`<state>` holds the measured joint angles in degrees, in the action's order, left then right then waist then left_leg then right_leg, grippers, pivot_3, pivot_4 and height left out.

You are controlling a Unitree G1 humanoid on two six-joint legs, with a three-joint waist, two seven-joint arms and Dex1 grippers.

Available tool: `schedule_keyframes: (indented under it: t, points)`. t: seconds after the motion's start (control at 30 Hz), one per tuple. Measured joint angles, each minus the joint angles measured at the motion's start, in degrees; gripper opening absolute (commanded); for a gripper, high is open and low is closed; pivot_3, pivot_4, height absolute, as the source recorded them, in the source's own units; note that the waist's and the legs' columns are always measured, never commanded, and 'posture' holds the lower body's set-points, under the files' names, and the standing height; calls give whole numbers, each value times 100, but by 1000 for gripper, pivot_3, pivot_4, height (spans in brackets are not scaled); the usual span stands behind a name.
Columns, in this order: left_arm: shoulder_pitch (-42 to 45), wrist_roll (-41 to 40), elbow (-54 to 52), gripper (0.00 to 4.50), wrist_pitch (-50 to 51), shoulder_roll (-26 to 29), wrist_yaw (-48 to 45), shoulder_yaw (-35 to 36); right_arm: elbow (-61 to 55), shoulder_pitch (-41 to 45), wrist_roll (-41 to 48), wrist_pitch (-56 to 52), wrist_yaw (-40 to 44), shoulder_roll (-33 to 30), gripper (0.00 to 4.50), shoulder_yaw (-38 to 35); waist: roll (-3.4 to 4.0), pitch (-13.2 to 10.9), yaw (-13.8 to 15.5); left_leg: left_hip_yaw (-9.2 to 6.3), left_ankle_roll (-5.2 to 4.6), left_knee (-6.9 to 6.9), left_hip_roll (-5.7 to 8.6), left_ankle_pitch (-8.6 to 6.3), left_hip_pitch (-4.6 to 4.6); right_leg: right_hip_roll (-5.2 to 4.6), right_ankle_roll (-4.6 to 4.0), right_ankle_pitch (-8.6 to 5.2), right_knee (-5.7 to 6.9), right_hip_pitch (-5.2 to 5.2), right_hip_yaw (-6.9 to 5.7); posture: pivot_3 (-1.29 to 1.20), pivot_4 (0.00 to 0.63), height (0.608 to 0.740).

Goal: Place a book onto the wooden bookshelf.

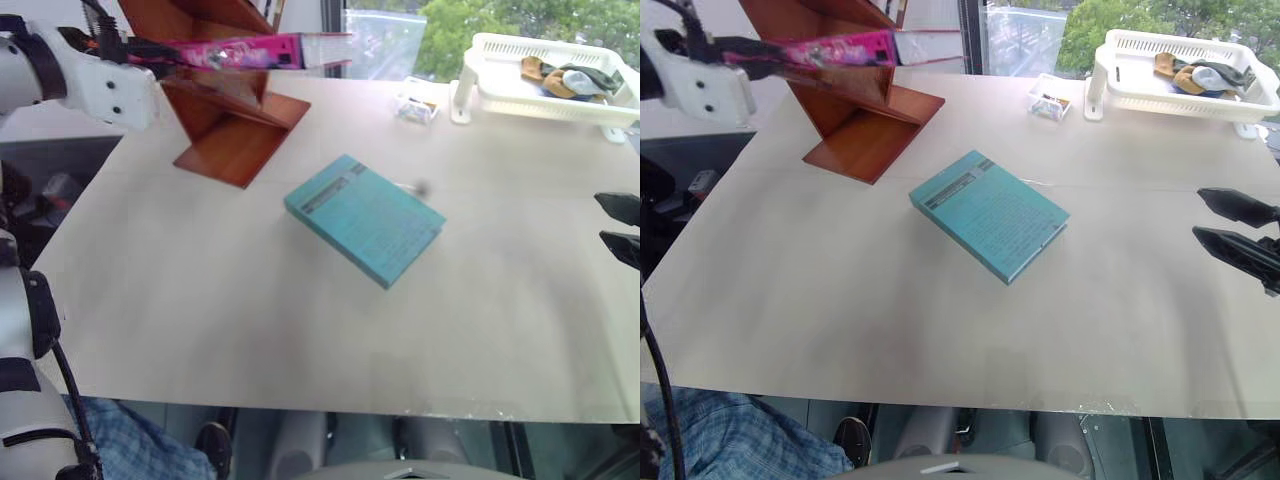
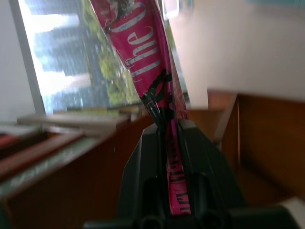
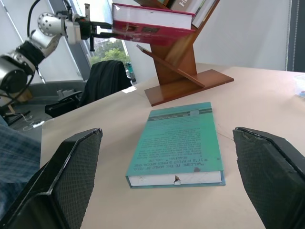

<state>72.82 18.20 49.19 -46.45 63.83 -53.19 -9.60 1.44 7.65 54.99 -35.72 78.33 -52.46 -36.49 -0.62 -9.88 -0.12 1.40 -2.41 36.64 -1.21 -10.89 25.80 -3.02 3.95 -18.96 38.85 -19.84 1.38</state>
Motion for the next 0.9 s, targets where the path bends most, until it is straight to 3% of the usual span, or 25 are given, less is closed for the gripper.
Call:
schedule_keyframes:
  t: [0.23,0.37,0.73,0.9]
  points:
    - [650,1794,1562,17,-60,66,2060,-875,0,-75,-29,83,4,148,4500,2,-31,-19,-9,-3,0,1,0,0,3,0,1,0,2,-1,-4,0,150,740]
    - [954,2409,2085,17,-5,-194,2956,-1333,-55,-228,-27,97,-8,206,4500,-45,-38,-23,-14,-3,0,2,0,0,4,-3,1,0,4,-3,-5,0,150,740]
    - [1452,2839,2573,17,389,-551,3427,-1738,-293,-575,61,116,-122,347,4500,-296,-45,-27,-78,8,1,1,-1,1,22,-1,1,0,15,-35,6,0,150,740]
    - [1496,2780,2613,2270,585,-548,3247,-1738,-296,-628,79,141,-125,346,4500,-329,-45,-27,-72,10,1,1,-1,1,22,-1,1,0,16,-36,8,0,150,740]
